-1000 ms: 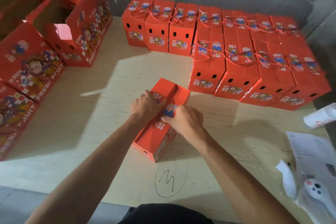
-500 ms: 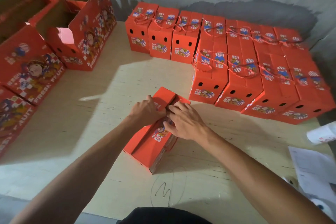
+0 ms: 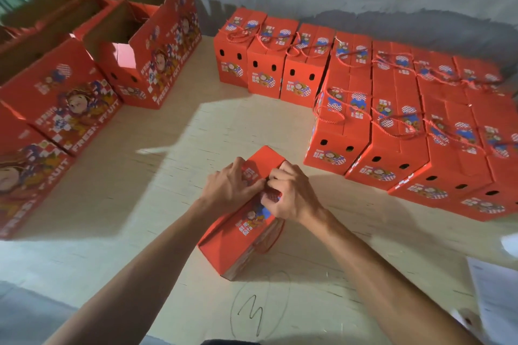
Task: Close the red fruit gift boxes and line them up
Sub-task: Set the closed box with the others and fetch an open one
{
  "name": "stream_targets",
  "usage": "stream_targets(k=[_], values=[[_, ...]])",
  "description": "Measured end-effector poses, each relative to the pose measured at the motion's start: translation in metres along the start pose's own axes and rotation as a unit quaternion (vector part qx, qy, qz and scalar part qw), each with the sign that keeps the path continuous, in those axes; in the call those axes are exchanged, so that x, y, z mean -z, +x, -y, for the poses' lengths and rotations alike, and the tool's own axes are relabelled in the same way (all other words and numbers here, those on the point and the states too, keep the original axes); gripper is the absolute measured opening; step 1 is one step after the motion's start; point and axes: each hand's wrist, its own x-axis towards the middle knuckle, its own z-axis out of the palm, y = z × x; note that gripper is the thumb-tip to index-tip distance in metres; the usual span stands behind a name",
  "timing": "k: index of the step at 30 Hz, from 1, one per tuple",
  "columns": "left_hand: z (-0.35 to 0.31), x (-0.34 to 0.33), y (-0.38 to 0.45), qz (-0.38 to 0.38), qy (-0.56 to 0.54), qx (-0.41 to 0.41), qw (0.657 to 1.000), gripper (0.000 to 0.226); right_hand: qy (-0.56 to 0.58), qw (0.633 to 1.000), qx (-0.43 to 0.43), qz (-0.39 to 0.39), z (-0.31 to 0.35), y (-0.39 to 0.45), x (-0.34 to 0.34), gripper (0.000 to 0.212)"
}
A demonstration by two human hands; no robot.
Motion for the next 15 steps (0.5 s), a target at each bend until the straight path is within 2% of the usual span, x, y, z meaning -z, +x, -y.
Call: stream_targets(k=[3, 6, 9, 11, 15], values=[[0.004, 0.003, 0.006, 0.048, 0.0, -0.021, 0.999, 0.065, -0.053, 0.99, 0.014, 0.128, -0.006, 0.0, 0.012, 0.04], [0.006, 0.005, 0.007, 0.068, -0.001, -0.044, 0.997, 0.062, -0.096, 0.947, 0.017, 0.305, -0.01, 0.01, 0.028, 0.066], [0.009, 0.007, 0.007, 0.078, -0.017, -0.043, 0.996, 0.062, -0.079, 0.903, -0.009, 0.423, -0.009, 0.032, 0.035, 0.081], [0.009, 0.011, 0.007, 0.083, -0.04, -0.041, 0.995, 0.07, -0.072, 0.892, -0.022, 0.445, -0.008, 0.042, 0.035, 0.087], [0.008, 0.017, 0.003, 0.089, -0.078, -0.053, 0.991, 0.082, -0.056, 0.909, -0.017, 0.413, -0.009, 0.035, 0.033, 0.091]])
